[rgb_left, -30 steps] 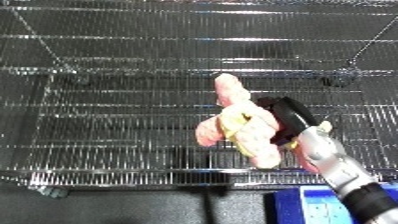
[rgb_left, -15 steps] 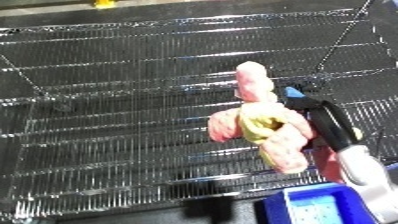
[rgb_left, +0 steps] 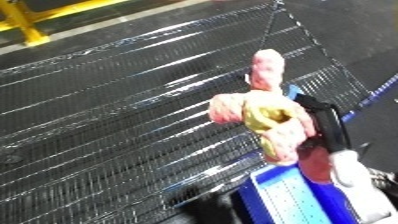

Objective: Pick up the object and place it into the box

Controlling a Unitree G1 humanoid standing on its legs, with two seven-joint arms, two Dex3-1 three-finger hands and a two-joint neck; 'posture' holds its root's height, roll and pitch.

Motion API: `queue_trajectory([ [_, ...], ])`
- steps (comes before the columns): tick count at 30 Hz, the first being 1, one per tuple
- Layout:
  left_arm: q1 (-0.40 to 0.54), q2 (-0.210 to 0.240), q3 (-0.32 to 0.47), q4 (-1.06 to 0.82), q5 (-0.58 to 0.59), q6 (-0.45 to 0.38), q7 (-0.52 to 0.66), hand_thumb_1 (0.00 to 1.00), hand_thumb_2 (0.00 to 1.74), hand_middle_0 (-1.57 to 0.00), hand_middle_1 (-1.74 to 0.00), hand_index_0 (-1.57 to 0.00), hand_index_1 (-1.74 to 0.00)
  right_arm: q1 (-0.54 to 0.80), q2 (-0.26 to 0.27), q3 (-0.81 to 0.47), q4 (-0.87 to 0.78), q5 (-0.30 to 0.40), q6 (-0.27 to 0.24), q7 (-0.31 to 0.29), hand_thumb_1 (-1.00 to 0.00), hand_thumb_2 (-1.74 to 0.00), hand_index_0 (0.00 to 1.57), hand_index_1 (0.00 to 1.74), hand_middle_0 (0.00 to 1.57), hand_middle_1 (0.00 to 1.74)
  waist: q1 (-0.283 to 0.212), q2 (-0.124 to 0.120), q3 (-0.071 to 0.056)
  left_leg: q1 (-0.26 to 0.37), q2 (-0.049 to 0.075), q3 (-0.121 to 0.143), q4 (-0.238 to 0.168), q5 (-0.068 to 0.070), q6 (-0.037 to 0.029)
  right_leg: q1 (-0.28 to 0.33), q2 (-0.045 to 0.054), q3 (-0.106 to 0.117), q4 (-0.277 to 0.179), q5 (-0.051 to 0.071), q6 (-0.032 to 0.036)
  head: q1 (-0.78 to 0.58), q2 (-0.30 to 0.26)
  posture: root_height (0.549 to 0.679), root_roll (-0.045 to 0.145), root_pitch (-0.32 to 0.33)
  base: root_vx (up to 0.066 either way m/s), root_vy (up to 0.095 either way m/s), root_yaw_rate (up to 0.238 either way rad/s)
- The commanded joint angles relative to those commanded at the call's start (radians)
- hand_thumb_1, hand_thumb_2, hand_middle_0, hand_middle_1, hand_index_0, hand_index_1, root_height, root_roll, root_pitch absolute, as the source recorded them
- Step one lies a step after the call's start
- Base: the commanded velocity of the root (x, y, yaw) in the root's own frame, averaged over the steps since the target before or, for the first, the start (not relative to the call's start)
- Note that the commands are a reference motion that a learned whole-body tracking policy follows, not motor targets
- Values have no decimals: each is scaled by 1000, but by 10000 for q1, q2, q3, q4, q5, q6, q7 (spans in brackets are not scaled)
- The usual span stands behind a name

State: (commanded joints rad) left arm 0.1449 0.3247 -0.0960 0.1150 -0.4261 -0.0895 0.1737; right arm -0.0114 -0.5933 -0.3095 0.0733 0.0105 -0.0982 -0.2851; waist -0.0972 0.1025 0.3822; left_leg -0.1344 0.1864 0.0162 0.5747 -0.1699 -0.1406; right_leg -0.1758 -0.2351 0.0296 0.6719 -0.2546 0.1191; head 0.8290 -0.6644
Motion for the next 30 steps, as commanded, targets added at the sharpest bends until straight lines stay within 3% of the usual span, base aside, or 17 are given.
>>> queue_trajectory([
  [7,99,-64,-192,105,-70,5,-42,1000,1740,-1570,-1740,-1570,-1740,792,811,-1168,751,1079,-415,-681,-1000,-1740,1570,1740,1570,1740,-361,23,-85,94,83,86,77,-92,-13,89,37,14,-42,-1,8,1861,-80,640,58,-215,0,6,-59],
  [13,210,11,-241,295,-154,-12,-46,1000,1740,-1570,-1740,-1570,-1740,1157,959,-1752,2210,1541,-382,-1172,-1000,-1740,1570,1740,1570,1740,-502,30,-157,124,100,136,97,-148,-18,144,52,18,-161,64,11,3178,-68,642,59,-213,-8,4,-35],
  [17,205,137,-268,285,-167,-71,-85,1000,1740,-1570,-1740,-1570,-1740,1158,1004,-2118,3525,2317,-536,-1279,-1000,-1740,1570,1740,1570,1740,-614,29,-216,90,106,167,85,-159,-25,126,71,19,-247,125,9,3770,-42,644,61,-206,-10,1,-33],
  [25,37,295,-402,387,-241,-248,-53,1000,1740,-1570,-1740,-1570,-1740,956,833,-2856,5982,4408,-995,-1115,-600,-1044,942,1044,942,1044,-811,42,-326,115,94,283,-32,-157,-72,151,101,66,-459,196,4,4209,-107,648,65,-191,-5,4,-44],
  [30,-24,374,-459,330,-163,-292,-75,1000,1740,-1570,-1740,-1570,-1740,950,600,-3012,6727,4585,-979,-1097,-350,-609,549,609,549,609,-862,65,-332,116,94,324,-87,-121,-97,150,130,72,-521,214,-6,4269,-77,649,67,-186,-5,0,-20],
])
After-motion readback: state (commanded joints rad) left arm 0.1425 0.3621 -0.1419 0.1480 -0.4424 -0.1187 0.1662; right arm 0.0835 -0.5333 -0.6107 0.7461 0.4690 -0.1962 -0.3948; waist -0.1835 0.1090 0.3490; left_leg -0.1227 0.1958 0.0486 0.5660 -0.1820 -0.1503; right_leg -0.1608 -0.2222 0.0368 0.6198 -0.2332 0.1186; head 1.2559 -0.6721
